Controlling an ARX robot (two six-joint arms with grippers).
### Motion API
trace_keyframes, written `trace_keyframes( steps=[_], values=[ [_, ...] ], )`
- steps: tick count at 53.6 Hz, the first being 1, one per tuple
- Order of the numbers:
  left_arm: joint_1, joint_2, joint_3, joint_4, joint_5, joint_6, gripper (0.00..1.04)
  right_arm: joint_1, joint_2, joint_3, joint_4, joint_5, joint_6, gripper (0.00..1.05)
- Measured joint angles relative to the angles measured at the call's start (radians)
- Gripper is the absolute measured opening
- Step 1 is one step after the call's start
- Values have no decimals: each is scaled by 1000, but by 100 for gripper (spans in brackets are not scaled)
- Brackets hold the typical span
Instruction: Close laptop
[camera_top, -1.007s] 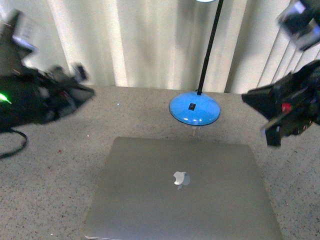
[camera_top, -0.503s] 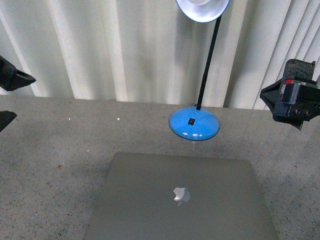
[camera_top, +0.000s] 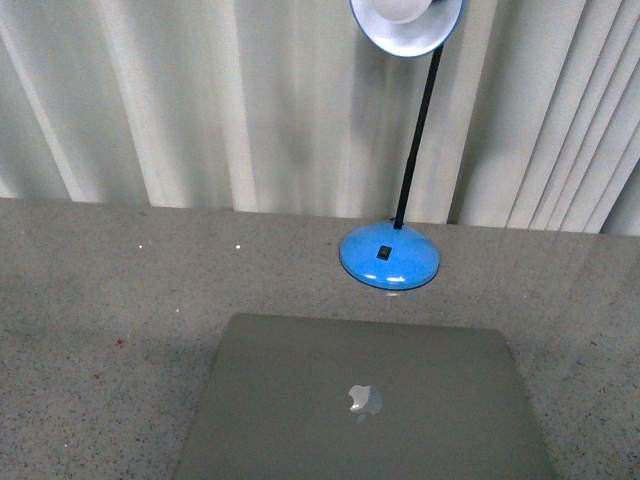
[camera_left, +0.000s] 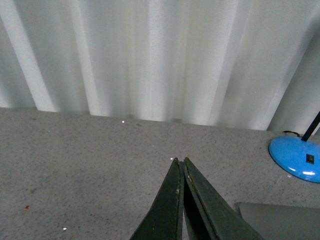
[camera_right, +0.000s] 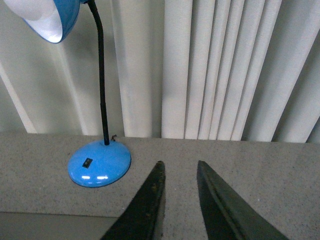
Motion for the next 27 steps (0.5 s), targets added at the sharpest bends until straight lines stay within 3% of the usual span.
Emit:
trace_keyframes(
  steps=[3,11,16,27],
  values=[
    [0,-40,-21,-17,0,3,4,-8,-43,-18,-21,-11,-5,3],
    [0,-174,-81,-95,1,10,4,-38,-181,-71,-110,-34,-4,3],
    [0,-248,-106,-143,1,12,4,-90,-258,-91,-165,-109,-5,3],
    [0,-428,-148,-278,1,17,4,-117,-439,-127,-308,-113,-4,3]
  ],
)
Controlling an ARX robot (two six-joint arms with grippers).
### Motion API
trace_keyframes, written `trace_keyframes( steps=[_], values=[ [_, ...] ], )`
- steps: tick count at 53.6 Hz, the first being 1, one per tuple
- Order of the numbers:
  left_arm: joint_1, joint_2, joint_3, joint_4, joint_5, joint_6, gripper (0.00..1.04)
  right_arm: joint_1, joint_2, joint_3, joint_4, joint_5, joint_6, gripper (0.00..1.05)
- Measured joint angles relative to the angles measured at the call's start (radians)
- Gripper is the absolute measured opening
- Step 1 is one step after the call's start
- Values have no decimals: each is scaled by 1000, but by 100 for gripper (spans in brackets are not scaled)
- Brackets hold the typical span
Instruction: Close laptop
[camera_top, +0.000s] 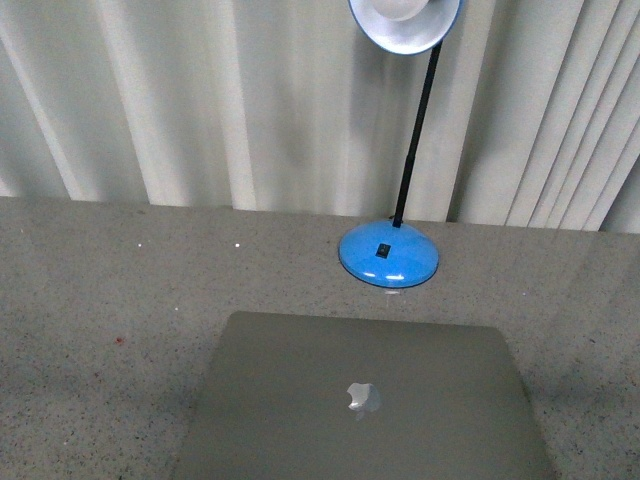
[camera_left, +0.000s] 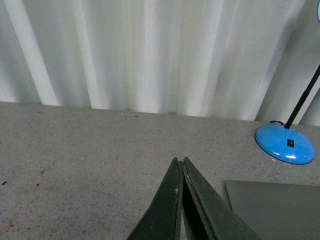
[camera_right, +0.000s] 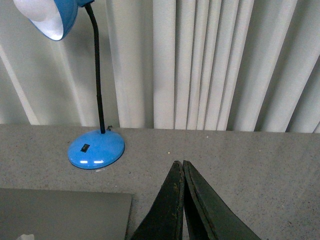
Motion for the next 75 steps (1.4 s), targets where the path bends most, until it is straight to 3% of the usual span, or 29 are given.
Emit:
trace_keyframes(
  steps=[35,65,69,75],
  values=[
    [0,-502,-11,-449,0,0,4,0,-470,-18,-427,-2,0,3],
    [0,-698,-11,-643,0,0,4,0,-647,-18,-602,-2,0,3],
    [0,-719,-11,-664,0,0,4,0,-758,-17,-750,-5,-1,3],
    [0,-848,-11,-828,0,1,4,0,-815,-17,-774,-4,-1,3]
  ],
)
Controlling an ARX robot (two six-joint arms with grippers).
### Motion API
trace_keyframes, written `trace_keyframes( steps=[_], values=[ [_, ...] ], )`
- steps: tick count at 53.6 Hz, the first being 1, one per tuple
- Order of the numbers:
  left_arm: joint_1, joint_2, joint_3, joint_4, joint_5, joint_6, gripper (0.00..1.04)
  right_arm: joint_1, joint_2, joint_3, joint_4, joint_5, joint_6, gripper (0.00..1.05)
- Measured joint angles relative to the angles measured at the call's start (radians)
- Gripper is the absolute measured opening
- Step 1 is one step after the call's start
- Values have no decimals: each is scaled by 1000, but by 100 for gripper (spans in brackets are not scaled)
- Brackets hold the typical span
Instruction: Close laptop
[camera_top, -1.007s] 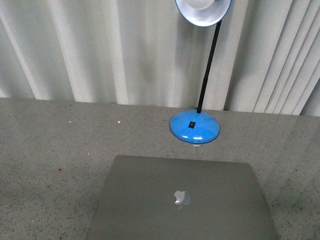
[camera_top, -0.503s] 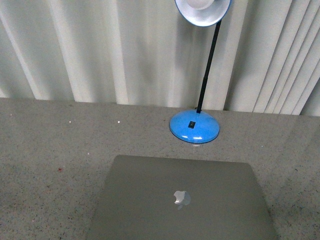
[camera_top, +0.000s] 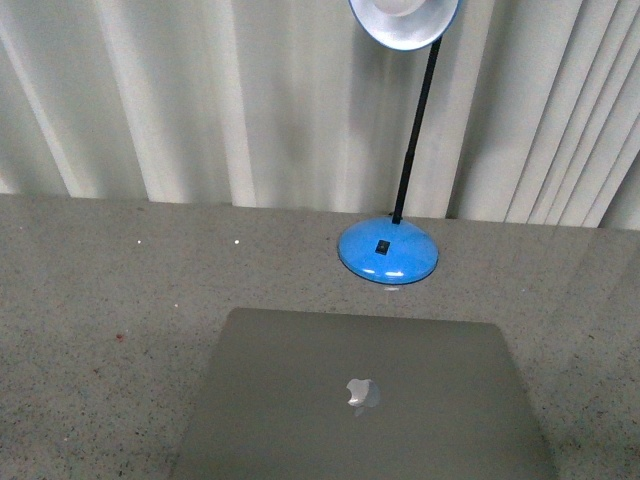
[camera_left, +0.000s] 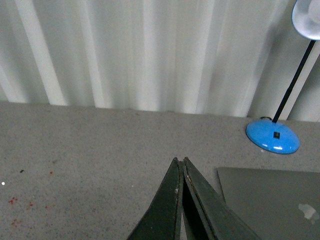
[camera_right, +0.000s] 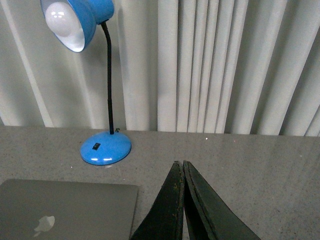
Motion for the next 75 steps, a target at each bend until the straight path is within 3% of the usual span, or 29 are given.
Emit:
trace_keyframes(
  steps=[19,30,39,45,75],
  values=[
    [0,-42,0,-14,0,0,5,0,-1,0,-5,0,-1,4],
    [0,-42,0,-14,0,0,42,0,-1,0,-5,0,0,41],
    [0,-42,0,-14,0,0,81,0,-1,0,-5,0,0,80],
    [0,-42,0,-14,0,0,99,0,-1,0,-5,0,0,97],
    [0,-42,0,-14,0,2,98,0,-1,0,-5,0,0,97]
  ],
)
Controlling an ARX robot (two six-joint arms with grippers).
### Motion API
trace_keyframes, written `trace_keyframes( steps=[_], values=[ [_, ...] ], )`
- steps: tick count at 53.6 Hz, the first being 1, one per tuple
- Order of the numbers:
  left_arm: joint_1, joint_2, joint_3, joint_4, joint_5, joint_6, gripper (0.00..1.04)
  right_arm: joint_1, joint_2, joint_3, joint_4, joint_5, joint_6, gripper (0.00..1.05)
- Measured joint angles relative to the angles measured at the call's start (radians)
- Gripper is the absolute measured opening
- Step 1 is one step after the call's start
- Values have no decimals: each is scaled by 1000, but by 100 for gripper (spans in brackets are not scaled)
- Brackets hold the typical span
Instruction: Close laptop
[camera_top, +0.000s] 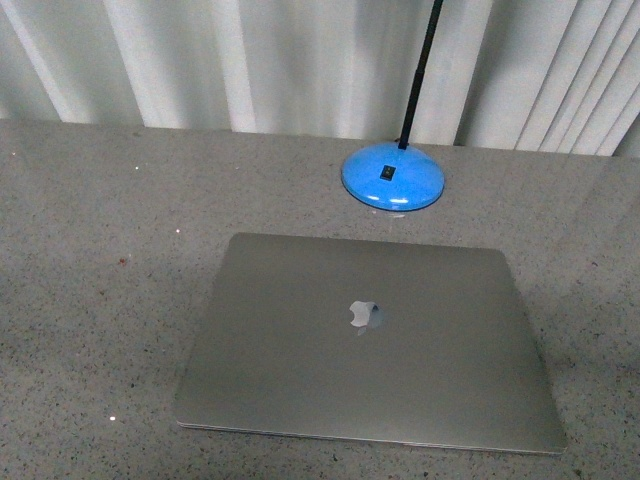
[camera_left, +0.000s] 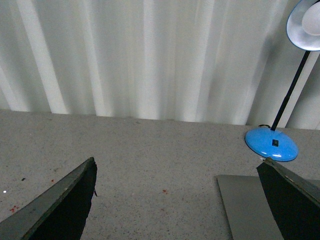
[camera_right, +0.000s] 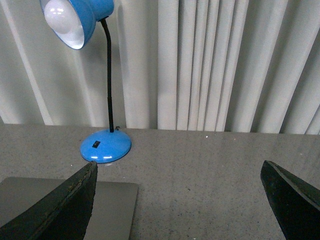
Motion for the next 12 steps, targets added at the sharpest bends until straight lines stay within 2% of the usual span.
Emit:
trace_keyframes(
  steps=[12],
  values=[
    [0,0,0,0,0,0,98,0,0,0,0,0,0,97]
  ],
)
